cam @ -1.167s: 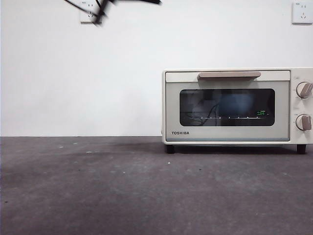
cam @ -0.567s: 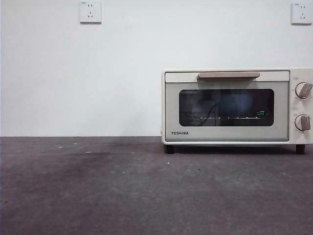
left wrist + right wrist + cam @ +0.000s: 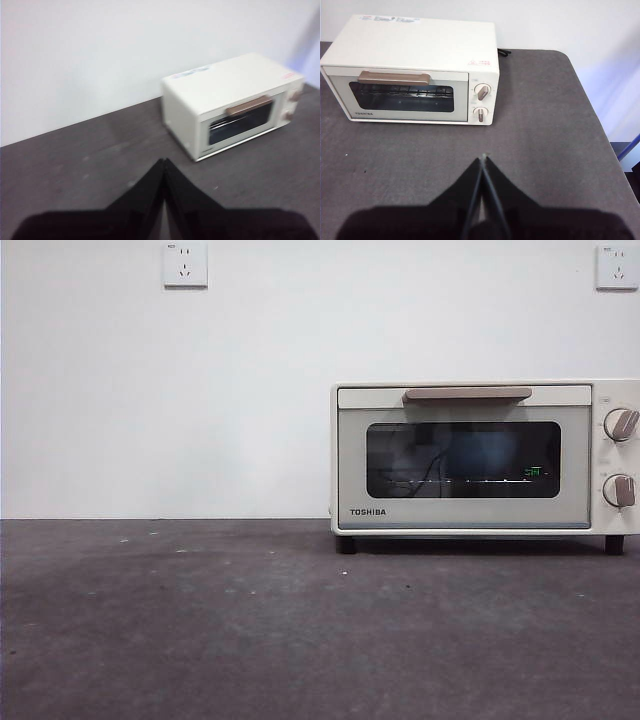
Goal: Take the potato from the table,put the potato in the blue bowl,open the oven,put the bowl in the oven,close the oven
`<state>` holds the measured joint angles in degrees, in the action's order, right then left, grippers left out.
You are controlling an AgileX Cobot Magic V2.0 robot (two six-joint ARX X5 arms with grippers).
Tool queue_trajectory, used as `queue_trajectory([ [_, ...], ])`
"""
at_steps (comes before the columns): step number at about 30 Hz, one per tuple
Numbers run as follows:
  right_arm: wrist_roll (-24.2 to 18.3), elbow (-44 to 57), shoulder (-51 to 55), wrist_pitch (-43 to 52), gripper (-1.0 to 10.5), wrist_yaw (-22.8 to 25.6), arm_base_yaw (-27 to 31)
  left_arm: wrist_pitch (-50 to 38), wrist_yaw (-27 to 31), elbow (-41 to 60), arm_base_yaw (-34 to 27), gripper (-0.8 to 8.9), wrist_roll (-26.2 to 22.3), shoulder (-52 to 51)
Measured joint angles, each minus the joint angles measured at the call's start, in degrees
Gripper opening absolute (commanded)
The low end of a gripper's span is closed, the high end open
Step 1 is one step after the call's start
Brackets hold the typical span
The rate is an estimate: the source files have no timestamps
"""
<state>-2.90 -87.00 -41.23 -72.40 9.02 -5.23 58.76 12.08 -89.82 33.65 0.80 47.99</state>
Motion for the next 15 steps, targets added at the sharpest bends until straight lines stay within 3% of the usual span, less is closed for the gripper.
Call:
queue_trajectory([
  [15,0.0,0.0,-5.9,-5.1,0.0,0.0,0.0,2.2,0.2,0.0,-0.1,-0.04,-0.4,5.0],
])
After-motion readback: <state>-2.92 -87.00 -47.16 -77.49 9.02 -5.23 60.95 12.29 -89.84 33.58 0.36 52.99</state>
